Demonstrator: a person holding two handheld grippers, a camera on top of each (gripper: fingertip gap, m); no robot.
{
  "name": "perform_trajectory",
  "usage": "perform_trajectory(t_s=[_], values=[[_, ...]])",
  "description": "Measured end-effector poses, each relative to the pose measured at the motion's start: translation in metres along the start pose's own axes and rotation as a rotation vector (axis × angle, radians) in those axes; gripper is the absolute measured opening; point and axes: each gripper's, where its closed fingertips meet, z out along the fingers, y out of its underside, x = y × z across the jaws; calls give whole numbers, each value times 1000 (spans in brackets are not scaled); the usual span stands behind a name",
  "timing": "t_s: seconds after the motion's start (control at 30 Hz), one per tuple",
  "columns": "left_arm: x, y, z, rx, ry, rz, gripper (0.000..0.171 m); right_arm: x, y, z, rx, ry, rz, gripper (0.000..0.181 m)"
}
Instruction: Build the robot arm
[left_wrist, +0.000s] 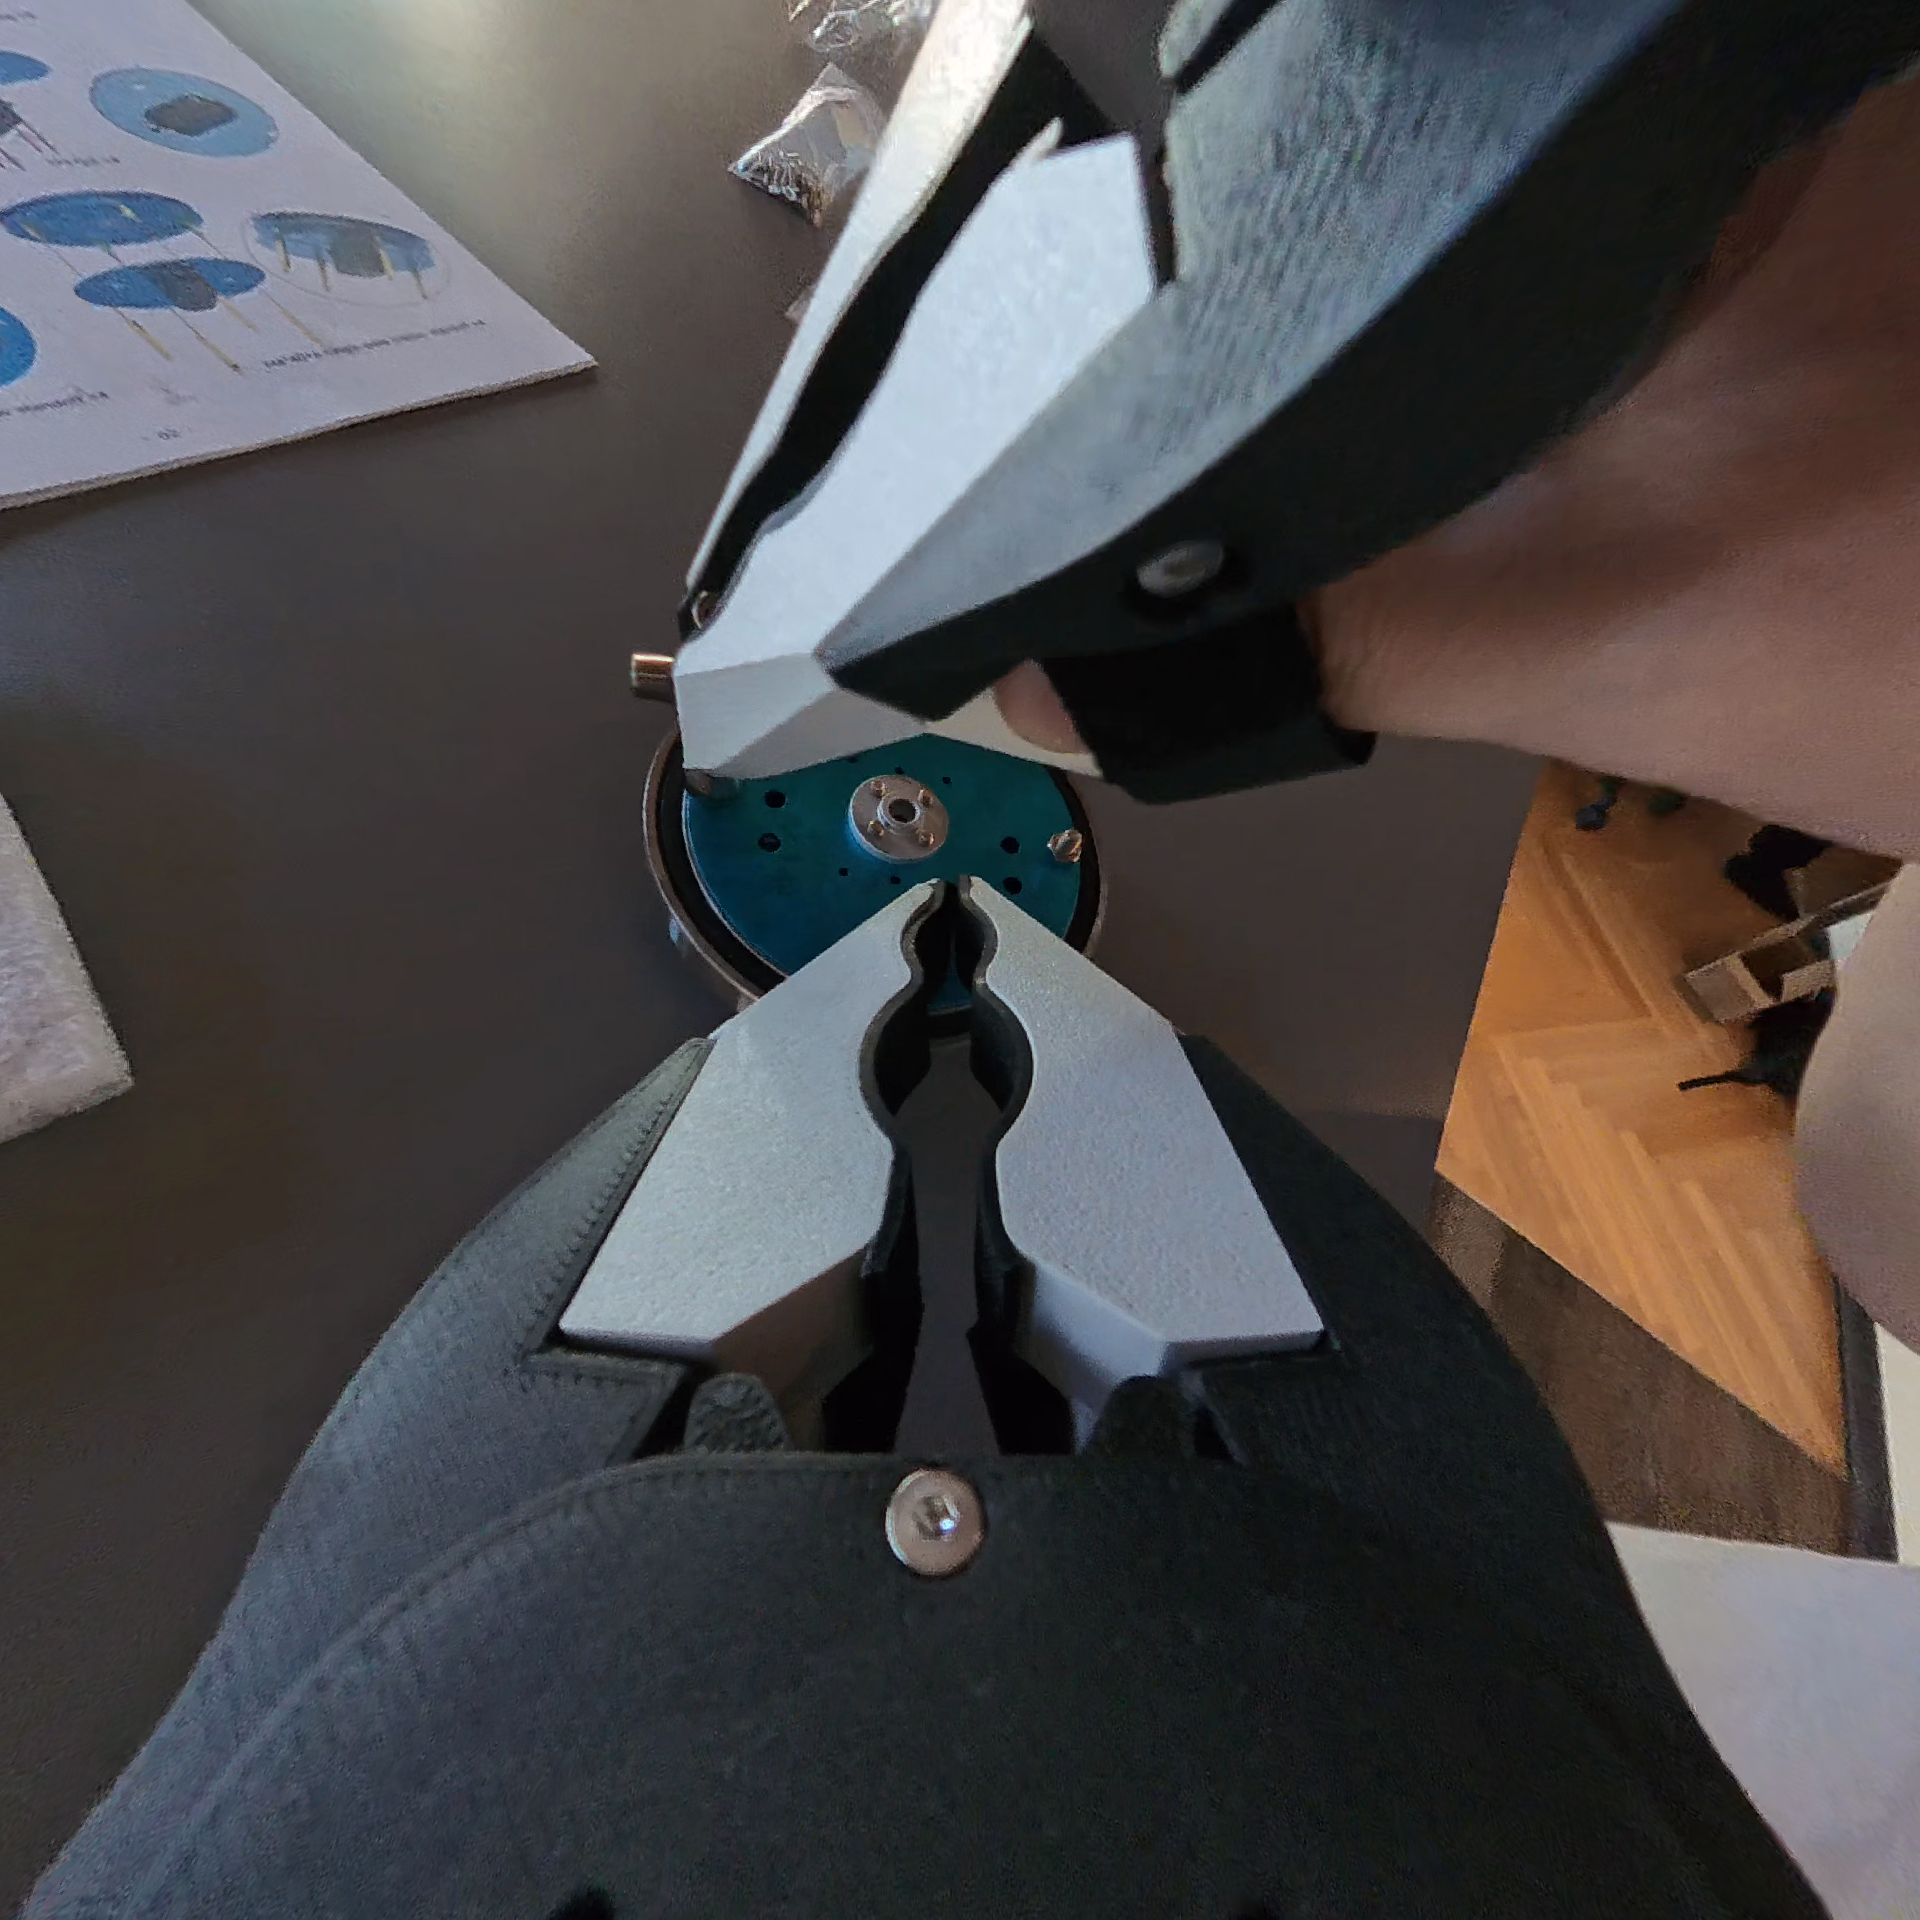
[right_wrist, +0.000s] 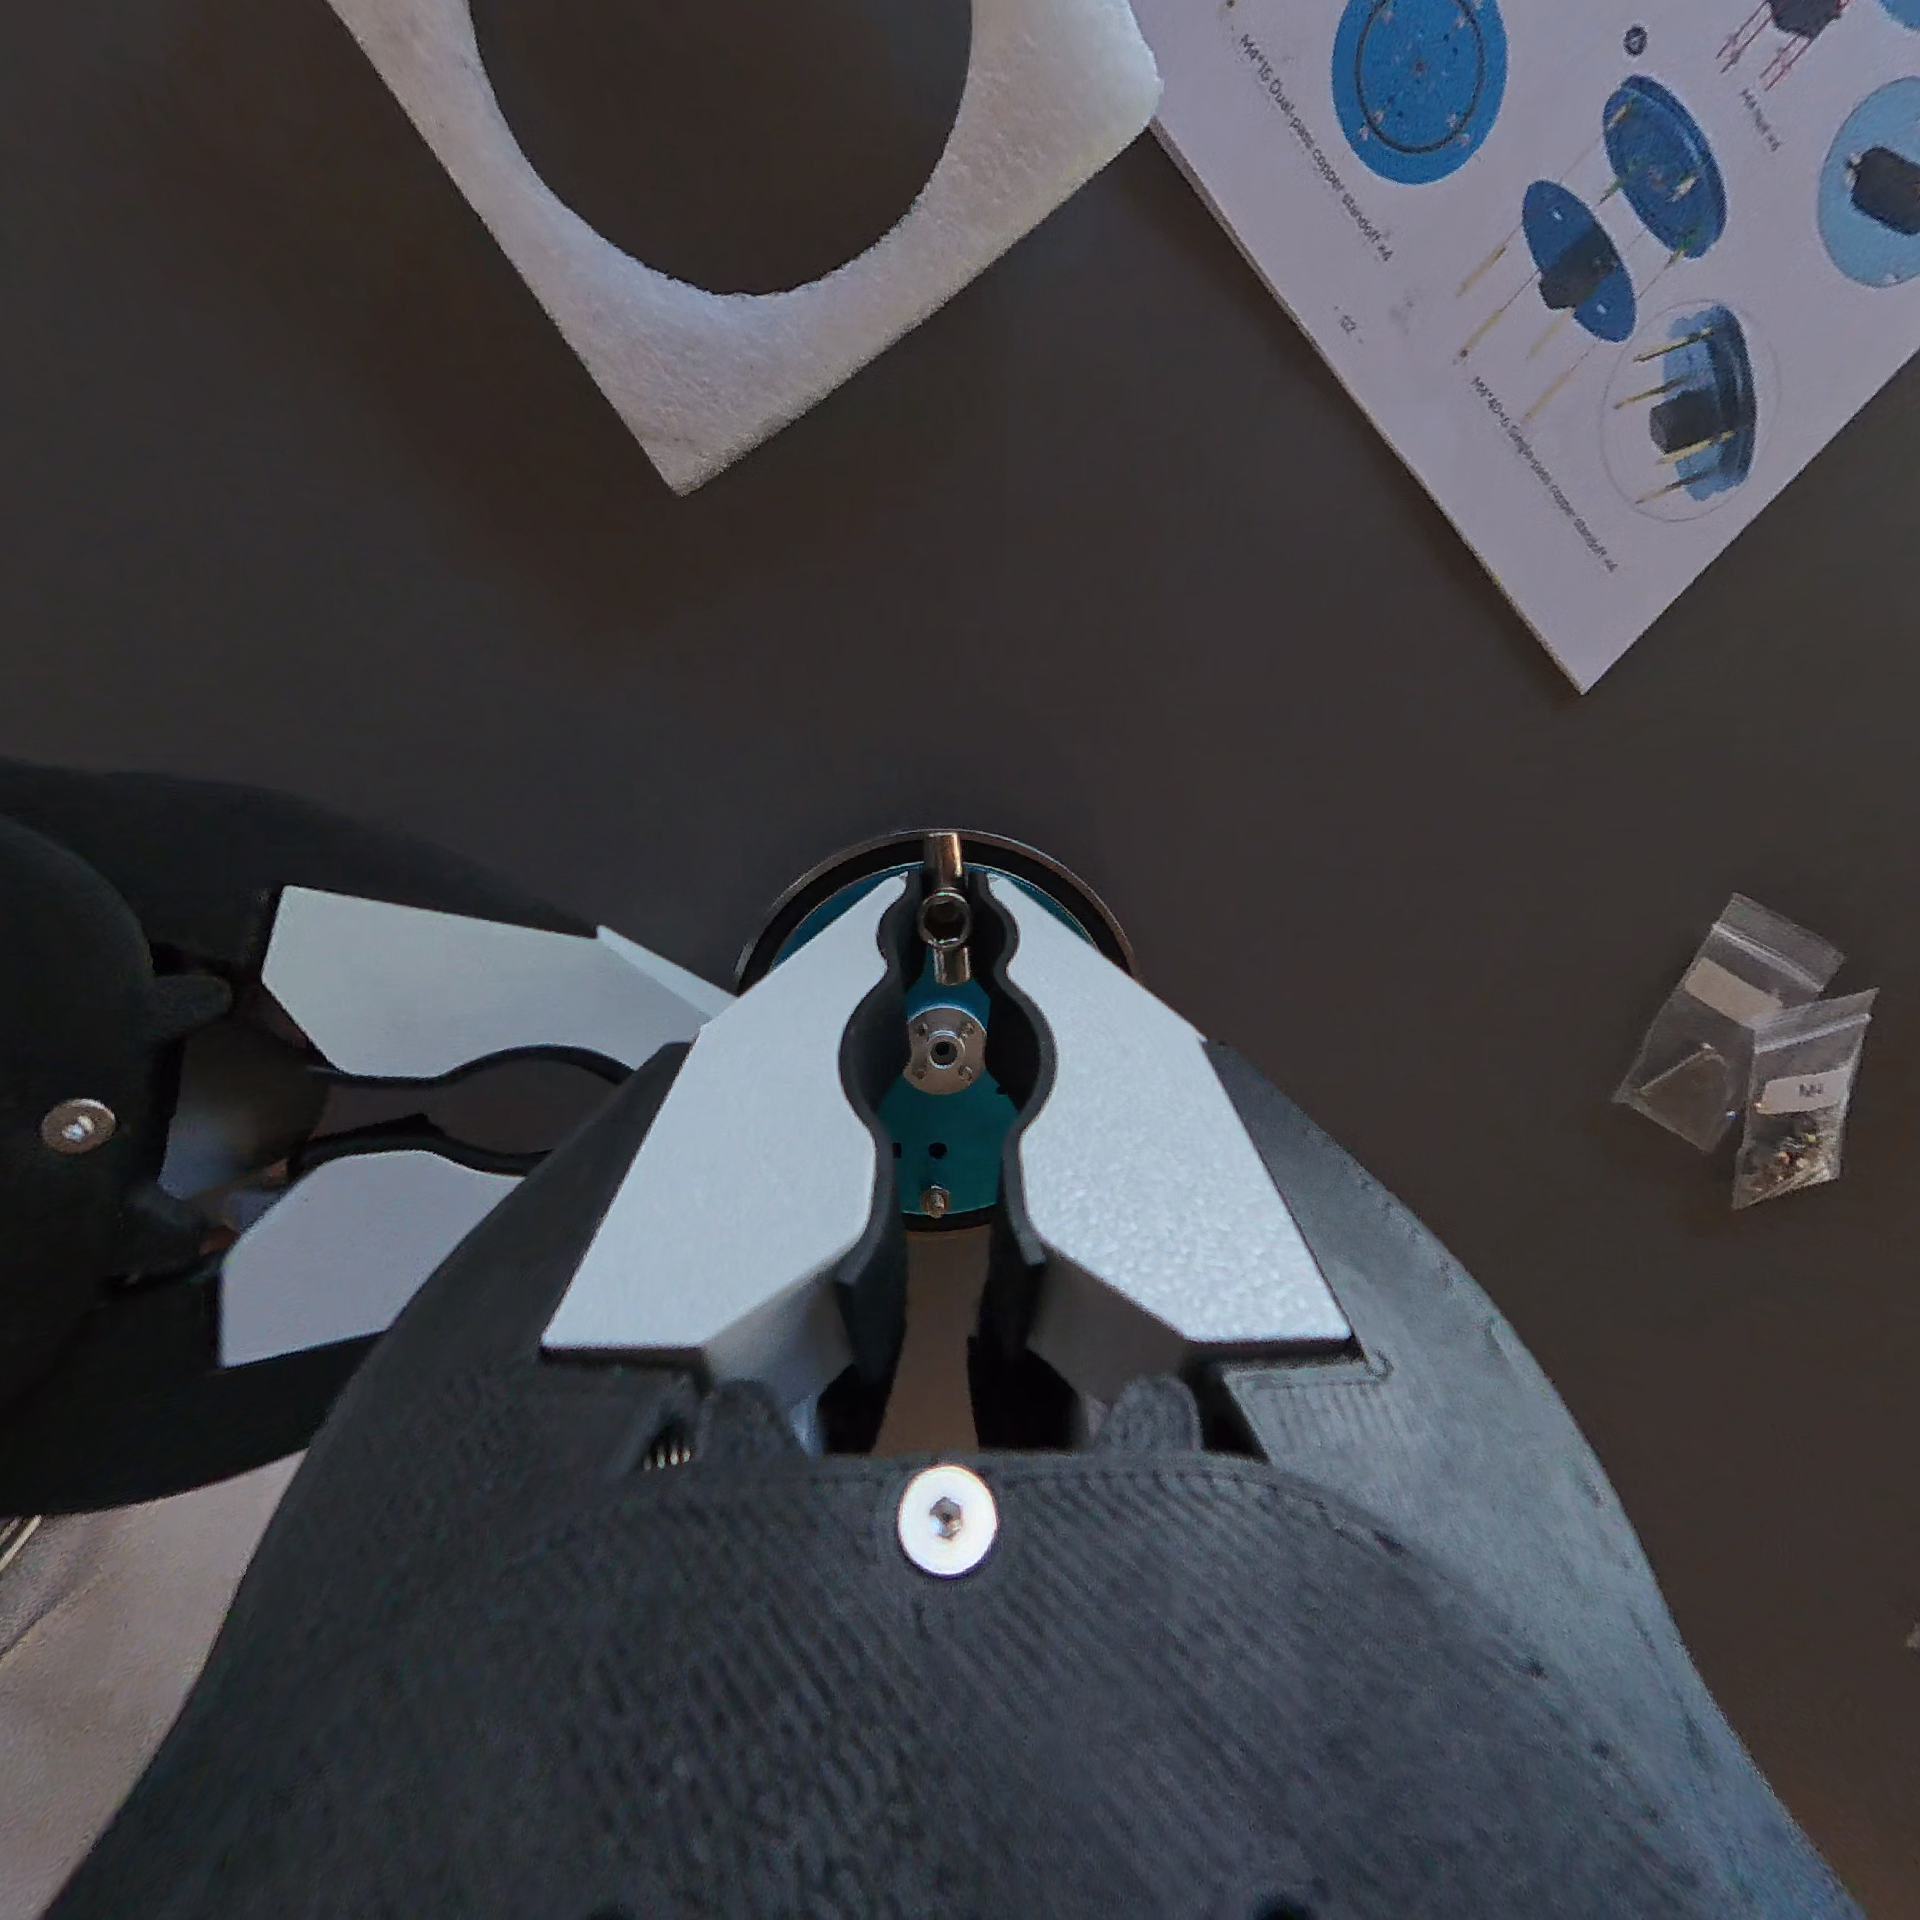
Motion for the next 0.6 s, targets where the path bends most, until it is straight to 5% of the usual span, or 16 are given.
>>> perform_trajectory(t_s=[0.17,0.27,0.33,0.6], values=[[-6,-17,-26,145,-40,123,4,-1,-1,0,33,-78,-29,8],[-10,-7,-27,72,-28,201,17,-1,-1,0,39,-120,-66,8],[1,-6,-28,70,80,230,3,-1,0,0,39,-151,-73,8],[0,4,-23,-15,126,436,2,-1,-3,5,57,-237,-128,8]])
